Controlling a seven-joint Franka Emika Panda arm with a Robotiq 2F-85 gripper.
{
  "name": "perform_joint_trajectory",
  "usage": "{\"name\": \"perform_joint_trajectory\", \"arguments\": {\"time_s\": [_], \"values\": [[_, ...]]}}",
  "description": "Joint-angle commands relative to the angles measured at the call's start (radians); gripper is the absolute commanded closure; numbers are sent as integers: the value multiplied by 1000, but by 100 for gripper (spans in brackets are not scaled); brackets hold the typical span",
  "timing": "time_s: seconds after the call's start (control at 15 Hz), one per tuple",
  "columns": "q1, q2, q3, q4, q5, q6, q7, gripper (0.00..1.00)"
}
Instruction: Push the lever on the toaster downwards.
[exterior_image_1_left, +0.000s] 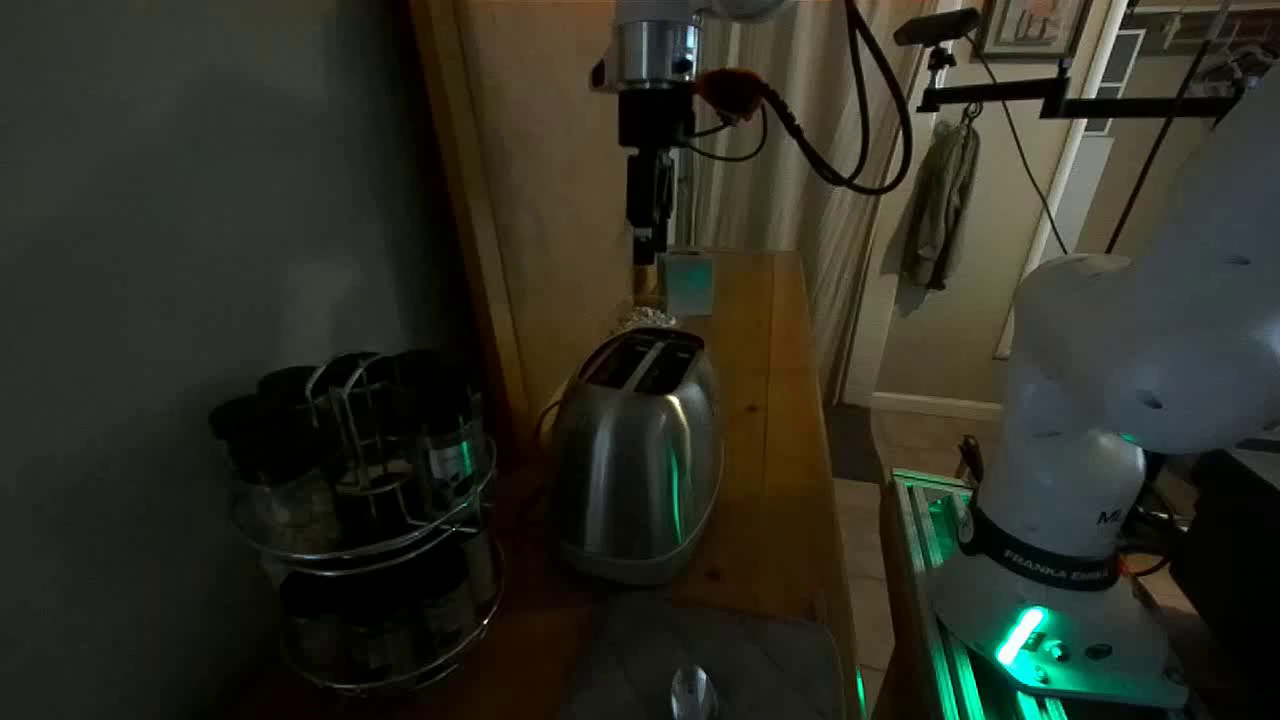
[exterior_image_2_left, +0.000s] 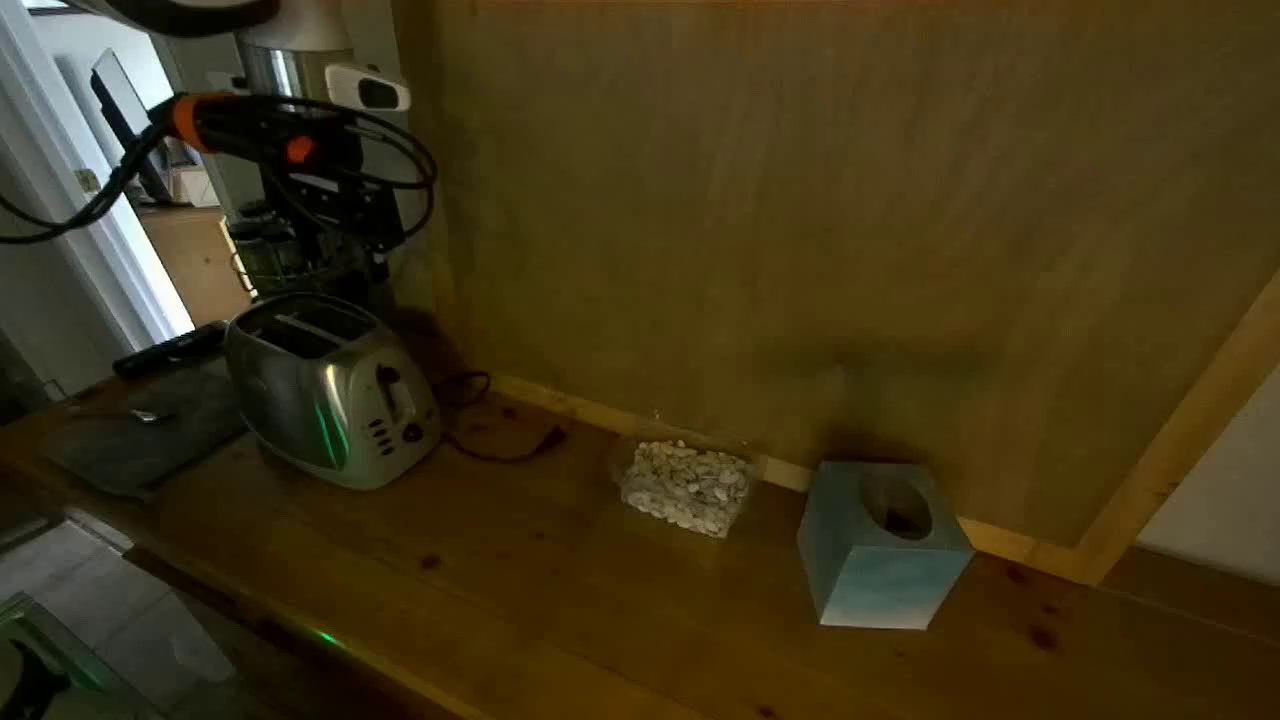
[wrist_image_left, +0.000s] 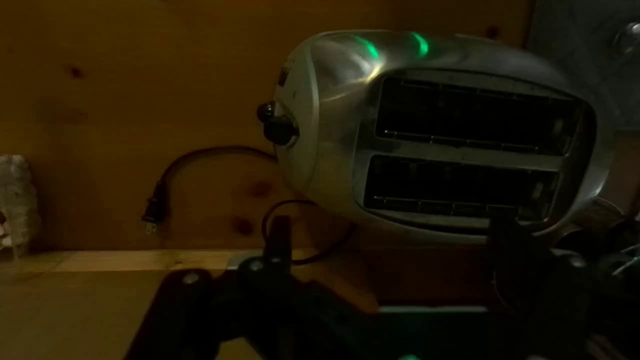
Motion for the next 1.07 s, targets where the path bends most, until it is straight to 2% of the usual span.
{"name": "perform_joint_trajectory", "arguments": {"time_s": [0.0, 0.47, 0.6, 0.87, 1.0], "values": [[-5, 1, 4, 3, 2, -3, -1, 0], [-5, 1, 4, 3, 2, -3, -1, 0], [-21, -18, 22, -29, -75, 72, 4, 0], [-62, -41, 8, -89, -211, 179, 0, 0], [-85, -38, 0, -103, -238, 172, 31, 3]]}}
